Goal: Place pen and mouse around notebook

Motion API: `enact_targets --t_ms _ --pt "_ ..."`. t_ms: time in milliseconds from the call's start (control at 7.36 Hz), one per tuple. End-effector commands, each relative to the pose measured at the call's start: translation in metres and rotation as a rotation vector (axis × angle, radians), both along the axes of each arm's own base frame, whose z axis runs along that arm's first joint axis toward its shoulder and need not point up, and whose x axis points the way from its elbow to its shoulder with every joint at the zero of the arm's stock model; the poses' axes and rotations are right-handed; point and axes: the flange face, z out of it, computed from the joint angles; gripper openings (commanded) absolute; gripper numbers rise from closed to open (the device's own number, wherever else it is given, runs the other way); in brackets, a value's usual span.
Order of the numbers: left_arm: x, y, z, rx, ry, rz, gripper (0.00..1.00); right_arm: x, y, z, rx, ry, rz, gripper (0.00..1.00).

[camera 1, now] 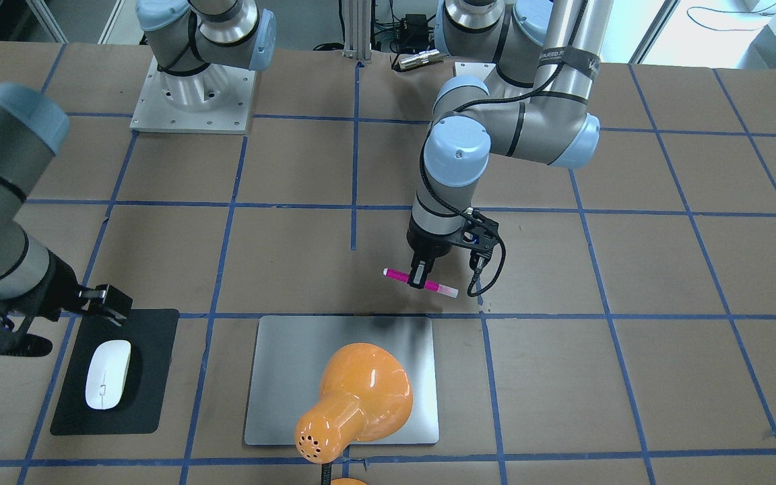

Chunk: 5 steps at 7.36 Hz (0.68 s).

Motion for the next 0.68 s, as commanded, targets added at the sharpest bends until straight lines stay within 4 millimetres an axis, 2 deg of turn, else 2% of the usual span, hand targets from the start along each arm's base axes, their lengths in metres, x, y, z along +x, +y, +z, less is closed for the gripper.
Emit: enact_targets --t_ms 0,136,272,407,543 --pt "-0.049 0.002 0.000 -0.022 0.021 0.038 0.00 0.085 0.059 0.094 -0.010 0.017 -0.083 1.00" --pt "-0.070 -0.003 0.001 -0.029 0.019 0.016 0.00 0.107 0.074 0.115 0.032 0.020 -0.104 1.00" --pt "-0.077 -0.007 -0.010 -0.018 0.014 0.031 0.00 0.130 0.082 0.143 0.023 0.037 -0.064 1.00" --pt "-0.082 -0.005 -0.019 -0.010 0.012 0.028 0.00 0.148 0.087 0.161 -0.016 0.051 -0.023 1.00" --pt "-0.089 0.001 -0.026 0.007 0.002 0.008 0.00 0.160 0.094 0.166 -0.035 0.047 0.000 1.00"
